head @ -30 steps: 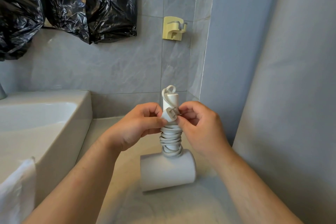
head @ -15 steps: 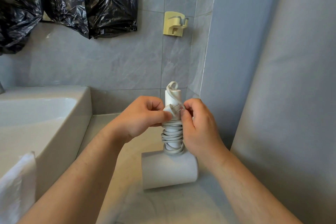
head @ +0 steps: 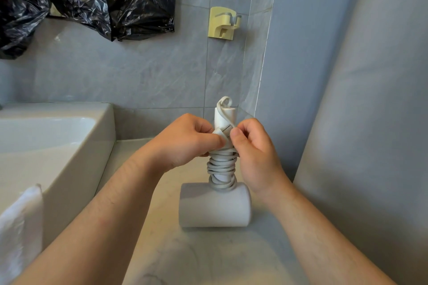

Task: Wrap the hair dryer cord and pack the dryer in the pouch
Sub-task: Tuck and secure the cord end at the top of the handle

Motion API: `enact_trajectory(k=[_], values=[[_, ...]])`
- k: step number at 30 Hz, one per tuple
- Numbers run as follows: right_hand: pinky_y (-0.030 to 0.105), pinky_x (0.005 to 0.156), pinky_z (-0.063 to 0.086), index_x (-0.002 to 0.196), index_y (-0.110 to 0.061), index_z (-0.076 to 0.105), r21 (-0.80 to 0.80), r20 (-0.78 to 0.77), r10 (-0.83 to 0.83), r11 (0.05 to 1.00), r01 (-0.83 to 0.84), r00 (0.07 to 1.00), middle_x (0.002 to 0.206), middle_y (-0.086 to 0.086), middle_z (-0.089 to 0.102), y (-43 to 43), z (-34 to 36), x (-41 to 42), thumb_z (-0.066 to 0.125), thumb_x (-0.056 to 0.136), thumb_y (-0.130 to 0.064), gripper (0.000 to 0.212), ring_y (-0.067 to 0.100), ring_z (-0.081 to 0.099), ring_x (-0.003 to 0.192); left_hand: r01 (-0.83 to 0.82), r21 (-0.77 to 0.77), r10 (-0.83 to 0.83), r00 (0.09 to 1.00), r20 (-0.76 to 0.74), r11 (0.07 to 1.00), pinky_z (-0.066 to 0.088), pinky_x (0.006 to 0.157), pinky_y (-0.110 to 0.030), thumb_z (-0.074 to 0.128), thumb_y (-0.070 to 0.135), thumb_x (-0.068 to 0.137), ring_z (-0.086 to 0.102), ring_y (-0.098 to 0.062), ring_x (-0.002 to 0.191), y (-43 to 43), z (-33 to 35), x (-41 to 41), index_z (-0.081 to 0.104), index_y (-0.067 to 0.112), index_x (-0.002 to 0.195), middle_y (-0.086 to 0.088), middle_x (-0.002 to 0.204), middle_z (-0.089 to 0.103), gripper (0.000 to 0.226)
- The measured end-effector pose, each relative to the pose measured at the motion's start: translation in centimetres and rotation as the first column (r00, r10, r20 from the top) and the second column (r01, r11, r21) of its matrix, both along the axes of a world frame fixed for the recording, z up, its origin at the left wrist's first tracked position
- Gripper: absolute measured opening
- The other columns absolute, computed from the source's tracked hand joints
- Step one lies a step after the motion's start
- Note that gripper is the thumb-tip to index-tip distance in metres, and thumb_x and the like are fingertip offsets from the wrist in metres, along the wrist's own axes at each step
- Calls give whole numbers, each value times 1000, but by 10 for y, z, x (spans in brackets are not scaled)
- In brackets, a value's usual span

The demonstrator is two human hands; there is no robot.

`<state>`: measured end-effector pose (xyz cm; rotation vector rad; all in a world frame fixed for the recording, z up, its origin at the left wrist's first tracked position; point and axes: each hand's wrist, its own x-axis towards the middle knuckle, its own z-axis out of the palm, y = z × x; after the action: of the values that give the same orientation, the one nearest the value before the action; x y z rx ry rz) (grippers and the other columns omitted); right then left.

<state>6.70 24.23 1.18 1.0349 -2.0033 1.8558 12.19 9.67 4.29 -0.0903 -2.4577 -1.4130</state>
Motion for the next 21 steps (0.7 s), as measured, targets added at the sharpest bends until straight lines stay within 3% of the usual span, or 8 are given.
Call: enact_trajectory(k=[4,6,9,14,18,21], values=[[18,60,37,75,-24,44,20,-157,-99,994,104,983,71,-9,47,-1,-5,-2,48,88,-29,14,3,42,63,-24,-83,24,1000,-3,996,30,64,-41,62,47,60,35,-24,63,2,3,2,48,-11,68,-11,62,40,60],[14,62,37,78,-23,45,3,-313,-190,980,200,931,76,-6,50,1,-8,-4,51,91,-22,14,5,45,69,-10,-41,10,1000,-10,999,40,64,-43,63,47,61,40,-23,63,2,3,1,50,-14,73,-11,64,42,64],[7,62,35,83,-25,48,-32,-431,-245,966,257,868,76,-11,51,3,-8,-3,55,91,-15,15,0,49,73,16,-7,-16,1000,3,1000,60,77,-47,64,48,61,51,-21,68,2,3,2,53,-17,83,-11,70,46,70],[7,61,38,83,-27,53,-64,-445,-254,966,252,859,74,-18,53,7,-6,-2,60,88,-14,16,-1,52,70,24,-40,-24,1000,9,999,61,78,-46,63,38,75,59,-18,68,4,5,3,59,-13,86,-12,71,54,53],[9,66,45,90,-24,61,-75,-359,-233,972,221,904,79,-19,60,7,-4,-1,62,85,-11,15,2,60,76,26,-38,-26,1000,-16,999,62,74,-45,60,37,78,55,-7,56,7,3,3,60,6,68,6,57,52,33],[11,67,45,83,-30,61,-93,-239,-172,984,153,956,75,-15,63,6,0,1,61,83,-11,19,0,60,73,18,-49,-20,999,-38,999,60,77,-51,60,39,78,55,-13,63,7,2,2,58,-7,78,-5,66,50,46]])
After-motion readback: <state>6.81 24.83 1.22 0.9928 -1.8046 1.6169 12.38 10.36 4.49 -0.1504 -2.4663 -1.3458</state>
